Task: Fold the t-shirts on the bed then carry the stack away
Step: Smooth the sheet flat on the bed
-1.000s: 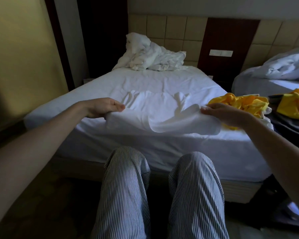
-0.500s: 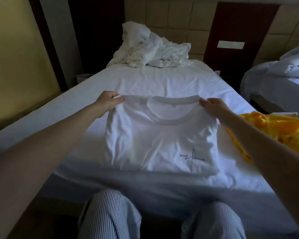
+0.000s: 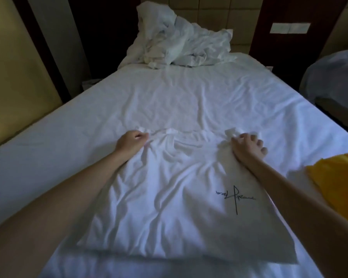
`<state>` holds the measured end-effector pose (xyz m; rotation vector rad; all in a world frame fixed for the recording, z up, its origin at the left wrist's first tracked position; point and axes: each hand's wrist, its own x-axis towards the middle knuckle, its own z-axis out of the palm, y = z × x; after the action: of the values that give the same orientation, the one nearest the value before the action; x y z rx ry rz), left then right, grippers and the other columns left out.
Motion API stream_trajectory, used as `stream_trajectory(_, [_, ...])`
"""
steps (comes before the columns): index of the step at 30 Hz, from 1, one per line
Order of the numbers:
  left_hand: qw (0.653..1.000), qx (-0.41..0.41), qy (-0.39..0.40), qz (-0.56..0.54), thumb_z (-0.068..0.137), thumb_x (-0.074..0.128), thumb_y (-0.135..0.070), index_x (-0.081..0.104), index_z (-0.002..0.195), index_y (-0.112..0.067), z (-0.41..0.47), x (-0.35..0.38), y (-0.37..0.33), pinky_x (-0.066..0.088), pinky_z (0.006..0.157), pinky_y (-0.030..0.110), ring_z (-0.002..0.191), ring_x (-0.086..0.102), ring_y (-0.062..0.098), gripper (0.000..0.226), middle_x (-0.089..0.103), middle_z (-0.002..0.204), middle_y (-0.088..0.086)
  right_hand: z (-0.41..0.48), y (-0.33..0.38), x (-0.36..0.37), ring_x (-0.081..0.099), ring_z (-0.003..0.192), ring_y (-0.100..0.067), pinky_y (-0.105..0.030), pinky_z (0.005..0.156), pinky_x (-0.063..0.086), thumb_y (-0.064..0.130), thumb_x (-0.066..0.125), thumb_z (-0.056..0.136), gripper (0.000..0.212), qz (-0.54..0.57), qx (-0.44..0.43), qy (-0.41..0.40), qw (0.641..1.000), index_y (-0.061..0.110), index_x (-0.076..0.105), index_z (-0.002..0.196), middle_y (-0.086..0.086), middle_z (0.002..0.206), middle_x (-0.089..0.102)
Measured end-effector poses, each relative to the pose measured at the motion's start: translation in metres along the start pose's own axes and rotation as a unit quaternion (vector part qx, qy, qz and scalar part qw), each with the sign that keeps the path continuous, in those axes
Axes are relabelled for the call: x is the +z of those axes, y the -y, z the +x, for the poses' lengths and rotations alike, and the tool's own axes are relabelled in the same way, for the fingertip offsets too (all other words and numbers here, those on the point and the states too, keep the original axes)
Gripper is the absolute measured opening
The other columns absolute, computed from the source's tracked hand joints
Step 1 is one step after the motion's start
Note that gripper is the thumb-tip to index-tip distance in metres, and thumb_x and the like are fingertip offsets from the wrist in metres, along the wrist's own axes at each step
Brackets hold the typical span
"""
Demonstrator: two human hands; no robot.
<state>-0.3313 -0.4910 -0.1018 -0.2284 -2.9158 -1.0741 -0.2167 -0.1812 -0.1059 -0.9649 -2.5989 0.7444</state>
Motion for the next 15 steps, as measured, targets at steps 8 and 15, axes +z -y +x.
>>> stream_trajectory(8, [0.993, -0.112, -0.017, -0.038, 0.078, 0.065, -0.032, 0.063, 0.105, 0.009, 0.031, -0.009, 0.006, 0.046, 0.082, 0.036, 0.106, 0.060, 0.037, 0.050, 0.063, 0.113, 0.028, 0.033, -0.026, -0.015, 0.056, 0.106, -0.039, -0.035, 0.086, 0.042, 0.036, 0.049, 0.090, 0.039, 0.058, 0.112, -0.028, 0.992, 0.000, 0.062, 0.102, -0.025, 0.112, 0.060])
stream_trajectory(15, [0.979, -0.123, -0.120, -0.106, 0.090, 0.056, -0.017, 0.067, 0.103, 0.001, 0.042, -0.030, 0.033, 0.047, 0.086, 0.039, 0.103, 0.061, 0.035, 0.025, 0.066, 0.109, 0.023, 0.055, -0.043, -0.042, 0.056, 0.108, -0.038, -0.035, 0.080, 0.044, 0.019, 0.049, 0.095, 0.028, 0.174, 0.119, -0.080, 0.974, 0.003, 0.058, 0.116, -0.025, 0.119, 0.059])
